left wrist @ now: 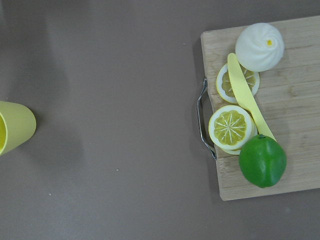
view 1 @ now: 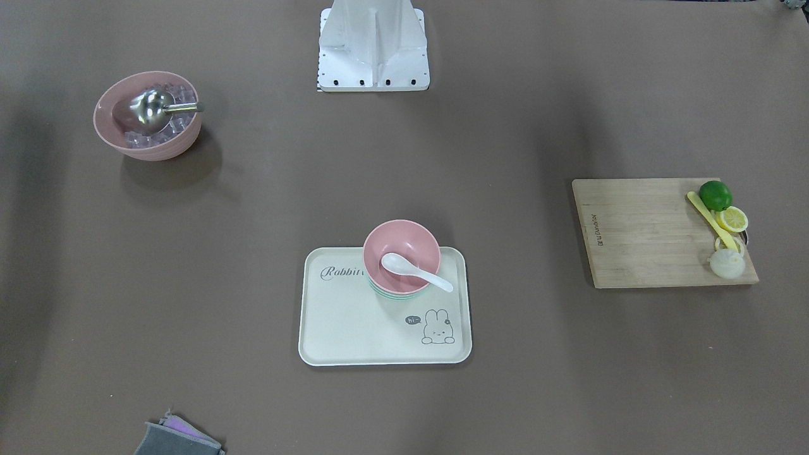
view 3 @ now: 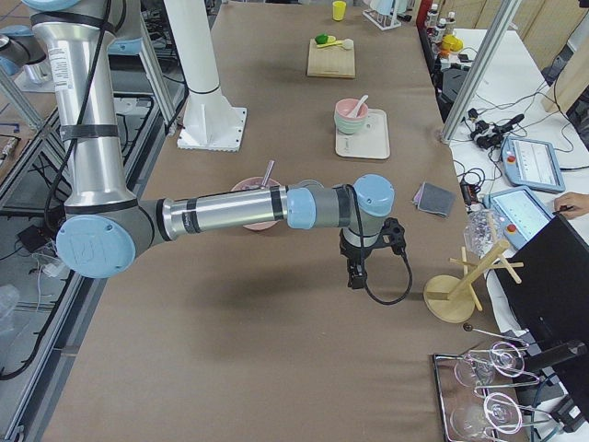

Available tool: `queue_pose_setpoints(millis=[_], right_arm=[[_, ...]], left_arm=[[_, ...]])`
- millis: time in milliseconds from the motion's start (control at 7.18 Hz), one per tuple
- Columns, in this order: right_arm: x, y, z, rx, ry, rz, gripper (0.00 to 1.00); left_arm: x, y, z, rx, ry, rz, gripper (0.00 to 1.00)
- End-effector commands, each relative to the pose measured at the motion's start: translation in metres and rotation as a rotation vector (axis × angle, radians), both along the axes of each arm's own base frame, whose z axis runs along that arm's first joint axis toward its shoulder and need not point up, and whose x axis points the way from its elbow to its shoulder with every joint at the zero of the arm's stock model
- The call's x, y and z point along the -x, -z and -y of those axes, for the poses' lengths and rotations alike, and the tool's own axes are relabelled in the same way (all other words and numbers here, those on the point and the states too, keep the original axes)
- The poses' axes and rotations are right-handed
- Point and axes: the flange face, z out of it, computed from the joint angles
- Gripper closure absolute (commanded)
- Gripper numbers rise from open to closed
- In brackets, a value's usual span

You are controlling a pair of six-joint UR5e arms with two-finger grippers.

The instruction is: Stack pink bowl on green and place spoon

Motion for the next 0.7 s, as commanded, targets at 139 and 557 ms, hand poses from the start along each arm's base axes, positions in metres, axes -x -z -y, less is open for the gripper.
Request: queue_pose_setpoints(millis=[139,557], right_arm=[[-0.0019,-0.0139,-0.0072,0.022,-0.001,-0.018,0.00],[-0.0022,-0.0164,-0.0092,0.026,-0.001,-0.020,0.00]], left_arm=[[0.0044,-0.0039,-0.0009,0.006,0.008,0.003,0.02],[0.0044,-0.0038,-0.0015,0.005,0.008,0.003,0.02]])
